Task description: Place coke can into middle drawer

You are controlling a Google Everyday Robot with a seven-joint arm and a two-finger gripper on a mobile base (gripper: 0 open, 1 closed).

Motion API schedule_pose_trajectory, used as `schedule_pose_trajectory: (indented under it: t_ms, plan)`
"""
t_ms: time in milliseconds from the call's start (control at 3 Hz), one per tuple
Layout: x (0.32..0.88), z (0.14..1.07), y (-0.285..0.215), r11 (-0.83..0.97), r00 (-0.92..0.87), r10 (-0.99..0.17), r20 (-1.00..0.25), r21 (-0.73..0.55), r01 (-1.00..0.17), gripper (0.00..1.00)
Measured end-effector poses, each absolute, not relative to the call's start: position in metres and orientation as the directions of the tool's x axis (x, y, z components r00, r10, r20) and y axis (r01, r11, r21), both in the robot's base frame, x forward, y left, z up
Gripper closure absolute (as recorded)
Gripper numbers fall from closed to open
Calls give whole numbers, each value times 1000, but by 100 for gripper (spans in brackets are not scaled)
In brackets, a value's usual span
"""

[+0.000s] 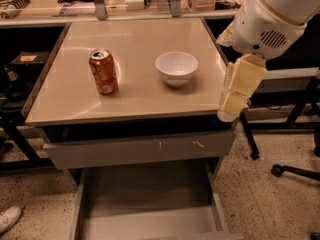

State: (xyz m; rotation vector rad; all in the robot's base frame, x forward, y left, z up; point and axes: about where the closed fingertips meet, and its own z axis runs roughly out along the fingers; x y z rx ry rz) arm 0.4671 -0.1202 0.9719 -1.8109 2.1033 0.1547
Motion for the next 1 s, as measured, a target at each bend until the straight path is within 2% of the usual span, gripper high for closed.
schedule_pose_trajectory:
  t_ms: [333, 1000]
  plan:
    - [471, 969, -118, 202, -129, -916, -380, -158, -967, 0]
    - [525, 959, -85, 246, -116, -857, -501, -201, -948, 0]
